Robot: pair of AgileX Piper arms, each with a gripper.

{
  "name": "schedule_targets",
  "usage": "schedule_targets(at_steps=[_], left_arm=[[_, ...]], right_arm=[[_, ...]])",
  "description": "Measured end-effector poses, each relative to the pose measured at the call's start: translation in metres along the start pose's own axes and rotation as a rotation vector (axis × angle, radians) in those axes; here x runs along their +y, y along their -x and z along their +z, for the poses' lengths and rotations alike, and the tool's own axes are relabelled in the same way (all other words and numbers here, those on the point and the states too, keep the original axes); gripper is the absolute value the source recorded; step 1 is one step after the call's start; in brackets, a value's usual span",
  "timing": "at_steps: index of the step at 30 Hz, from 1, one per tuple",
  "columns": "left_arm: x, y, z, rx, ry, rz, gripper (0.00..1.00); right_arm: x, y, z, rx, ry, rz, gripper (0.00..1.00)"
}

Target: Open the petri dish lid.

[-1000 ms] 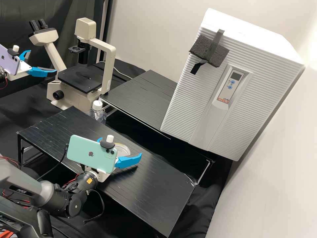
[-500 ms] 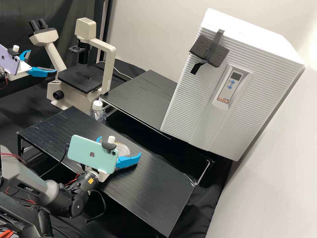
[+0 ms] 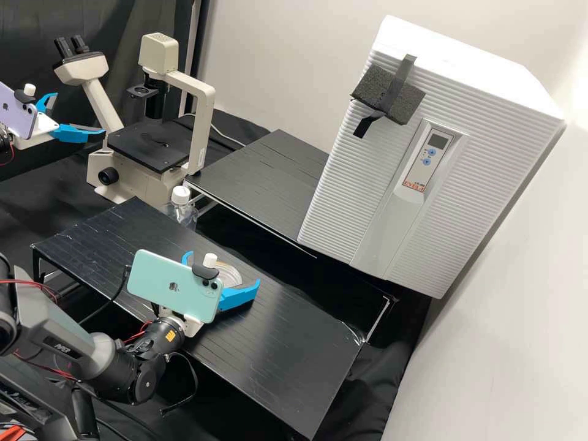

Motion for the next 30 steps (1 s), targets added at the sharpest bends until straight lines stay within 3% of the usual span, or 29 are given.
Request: schedule_targets(at_steps=[18, 30], left_arm=[[0.000, 0.000, 0.000, 0.000, 0.000, 0.000, 1.00], [0.000, 0.000, 0.000, 0.000, 0.000, 0.000, 1.00]], right_arm=[[0.003, 0.003, 0.000, -0.001, 0.005, 0.018, 0.00], [0.018, 0.015, 0.000, -0.011, 0.002, 0.127, 0.00]])
